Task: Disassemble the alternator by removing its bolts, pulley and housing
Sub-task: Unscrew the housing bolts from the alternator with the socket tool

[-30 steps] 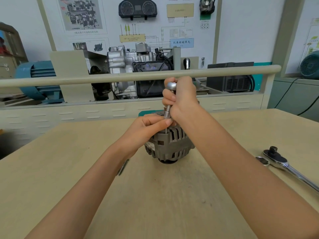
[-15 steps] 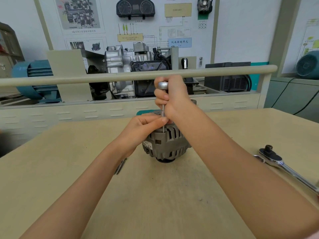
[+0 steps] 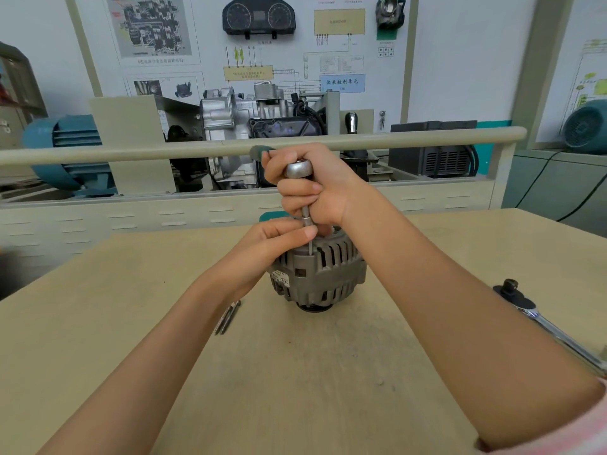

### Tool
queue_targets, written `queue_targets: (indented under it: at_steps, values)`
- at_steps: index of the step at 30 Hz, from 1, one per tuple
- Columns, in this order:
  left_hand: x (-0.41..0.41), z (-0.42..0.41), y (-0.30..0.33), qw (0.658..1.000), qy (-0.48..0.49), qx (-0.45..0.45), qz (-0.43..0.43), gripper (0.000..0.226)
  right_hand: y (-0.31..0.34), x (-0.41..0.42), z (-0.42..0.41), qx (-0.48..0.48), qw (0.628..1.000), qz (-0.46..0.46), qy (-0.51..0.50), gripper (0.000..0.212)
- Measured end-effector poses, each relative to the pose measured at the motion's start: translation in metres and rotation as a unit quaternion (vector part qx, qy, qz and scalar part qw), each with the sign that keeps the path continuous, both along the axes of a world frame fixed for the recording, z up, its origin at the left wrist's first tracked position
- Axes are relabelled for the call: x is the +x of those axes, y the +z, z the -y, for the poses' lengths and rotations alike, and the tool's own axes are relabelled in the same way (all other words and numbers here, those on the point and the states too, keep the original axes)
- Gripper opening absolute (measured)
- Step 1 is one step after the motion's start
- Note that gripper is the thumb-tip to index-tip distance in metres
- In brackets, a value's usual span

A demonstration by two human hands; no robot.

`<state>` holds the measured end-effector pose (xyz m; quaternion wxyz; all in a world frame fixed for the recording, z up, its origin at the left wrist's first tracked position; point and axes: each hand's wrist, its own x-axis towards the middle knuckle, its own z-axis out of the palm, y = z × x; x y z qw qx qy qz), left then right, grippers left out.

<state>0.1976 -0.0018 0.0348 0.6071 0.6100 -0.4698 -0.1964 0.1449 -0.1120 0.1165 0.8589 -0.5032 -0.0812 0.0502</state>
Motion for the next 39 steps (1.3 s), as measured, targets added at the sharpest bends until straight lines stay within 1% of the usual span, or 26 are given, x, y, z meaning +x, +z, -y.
queue_targets:
  at_steps: [2, 4, 5, 7, 8, 9, 10, 11, 12, 14, 16, 17, 19, 20, 21, 22, 24, 25, 26, 27, 29, 32, 34, 35, 37, 39]
  values:
    - [0.001, 0.001, -0.001, 1.0, 0.008, -0.006, 0.007, 0.03, 0.0, -0.002, -0.003, -0.001, 1.0, 0.008, -0.025, 0.022]
    - [0.0, 0.002, -0.001, 0.999, 0.025, -0.013, 0.016, 0.03, -0.003, -0.001, -0.01, 0.016, 0.989, 0.018, -0.145, 0.022]
    - [-0.001, 0.003, -0.002, 0.999, 0.034, -0.017, 0.021, 0.031, -0.005, 0.002, -0.013, 0.039, 0.97, 0.027, -0.238, 0.022]
    - [-0.002, 0.005, -0.003, 0.998, 0.056, -0.018, 0.03, 0.029, -0.009, 0.008, -0.018, 0.107, 0.898, 0.06, -0.424, 0.027]
    - [-0.002, 0.006, -0.003, 0.997, 0.064, -0.015, 0.035, 0.027, -0.01, 0.01, -0.019, 0.132, 0.87, 0.069, -0.469, 0.034]
    - [-0.002, 0.006, -0.003, 0.997, 0.064, -0.012, 0.038, 0.024, -0.01, 0.01, -0.019, 0.137, 0.865, 0.07, -0.478, 0.033]
    - [-0.002, 0.006, -0.003, 0.998, 0.057, -0.011, 0.038, 0.022, -0.009, 0.008, -0.019, 0.118, 0.879, 0.06, -0.458, 0.027]
    - [-0.002, 0.005, -0.002, 0.998, 0.047, -0.009, 0.036, 0.021, -0.007, 0.005, -0.018, 0.086, 0.904, 0.044, -0.417, 0.025]
    - [-0.001, 0.004, -0.002, 0.999, 0.036, -0.006, 0.035, 0.021, -0.005, 0.002, -0.016, 0.057, 0.932, 0.028, -0.357, 0.028]
    - [-0.001, 0.003, -0.001, 0.999, 0.018, 0.001, 0.032, 0.024, -0.003, 0.001, -0.009, 0.04, 0.976, 0.017, -0.212, 0.029]
    - [-0.001, 0.002, -0.001, 1.0, 0.007, 0.001, 0.025, 0.028, -0.003, 0.0, -0.002, 0.054, 0.994, 0.018, -0.099, 0.025]
    - [-0.001, 0.001, -0.001, 1.0, 0.005, 0.0, 0.025, 0.029, -0.005, -0.001, 0.0, 0.066, 0.995, 0.02, -0.07, 0.024]
    - [-0.001, 0.001, -0.001, 0.999, 0.008, 0.001, 0.033, 0.03, -0.007, -0.004, 0.001, 0.082, 0.993, 0.031, -0.075, 0.025]
    - [-0.001, 0.001, -0.001, 0.999, 0.013, -0.002, 0.035, 0.029, -0.008, -0.005, -0.001, 0.082, 0.99, 0.039, -0.109, 0.027]
    - [-0.001, 0.001, -0.001, 0.999, 0.018, -0.006, 0.036, 0.027, -0.009, -0.004, -0.006, 0.078, 0.982, 0.045, -0.168, 0.029]
    - [-0.001, 0.002, -0.001, 0.999, 0.024, -0.01, 0.036, 0.023, -0.009, -0.003, -0.012, 0.072, 0.965, 0.052, -0.247, 0.029]
    - [-0.003, 0.003, -0.001, 0.998, 0.041, -0.008, 0.044, 0.017, -0.012, 0.002, -0.022, 0.075, 0.904, 0.079, -0.414, 0.024]
    - [-0.003, 0.004, -0.002, 0.997, 0.05, -0.008, 0.055, 0.021, -0.013, 0.004, -0.026, 0.084, 0.876, 0.093, -0.466, 0.022]
    - [-0.003, 0.005, -0.002, 0.996, 0.056, -0.01, 0.065, 0.027, -0.012, 0.005, -0.029, 0.093, 0.861, 0.102, -0.489, 0.022]
    - [-0.003, 0.005, -0.003, 0.996, 0.056, -0.013, 0.066, 0.027, -0.012, 0.005, -0.029, 0.095, 0.862, 0.099, -0.488, 0.023]
    - [-0.003, 0.004, -0.002, 0.998, 0.04, -0.012, 0.053, 0.018, -0.009, 0.002, -0.025, 0.065, 0.898, 0.064, -0.43, 0.026]
    - [0.0, 0.003, -0.002, 0.999, 0.016, 0.004, 0.038, 0.024, -0.003, -0.002, -0.012, 0.034, 0.966, 0.016, -0.255, 0.032]
    - [0.003, 0.001, 0.0, 0.999, 0.007, 0.015, 0.035, 0.036, -0.002, -0.003, -0.007, 0.037, 0.986, 0.016, -0.164, 0.03]
    - [0.004, 0.0, 0.0, 0.999, 0.003, 0.017, 0.033, 0.041, -0.003, -0.004, -0.006, 0.036, 0.989, 0.018, -0.142, 0.029]
    - [0.005, -0.001, -0.001, 0.999, 0.002, 0.013, 0.036, 0.042, -0.004, -0.006, -0.006, 0.041, 0.989, 0.021, -0.14, 0.029]
    - [0.003, -0.001, -0.001, 0.999, 0.011, 0.003, 0.04, 0.035, -0.005, -0.006, -0.011, 0.051, 0.978, 0.021, -0.203, 0.029]
